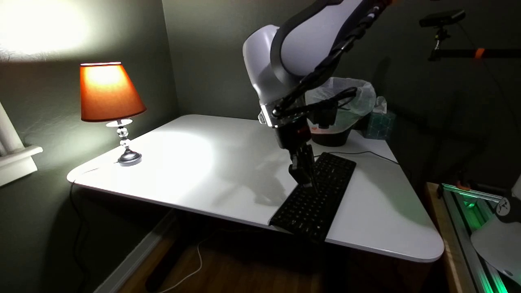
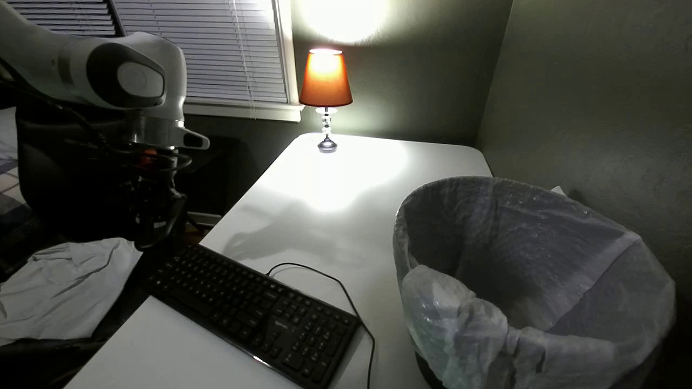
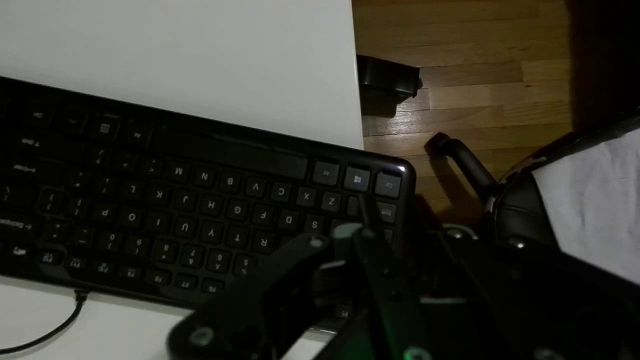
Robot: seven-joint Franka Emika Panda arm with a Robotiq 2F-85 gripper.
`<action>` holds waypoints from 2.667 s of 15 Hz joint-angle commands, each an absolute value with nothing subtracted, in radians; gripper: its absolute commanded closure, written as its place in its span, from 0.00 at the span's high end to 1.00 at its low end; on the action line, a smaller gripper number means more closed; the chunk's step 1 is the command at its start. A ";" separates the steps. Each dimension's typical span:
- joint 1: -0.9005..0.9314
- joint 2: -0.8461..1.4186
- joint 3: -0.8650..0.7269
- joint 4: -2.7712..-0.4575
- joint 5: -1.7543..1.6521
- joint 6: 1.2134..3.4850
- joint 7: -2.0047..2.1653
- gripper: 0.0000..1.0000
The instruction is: Press a button on the left side of the keyboard
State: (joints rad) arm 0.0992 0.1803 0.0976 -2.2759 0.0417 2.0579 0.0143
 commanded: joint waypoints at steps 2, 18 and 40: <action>0.108 0.191 0.103 -2.320 0.070 2.096 0.072 0.00; 0.081 0.323 0.090 -2.255 0.110 2.052 0.056 0.00; 0.066 0.483 0.097 -2.123 0.151 2.030 0.005 0.00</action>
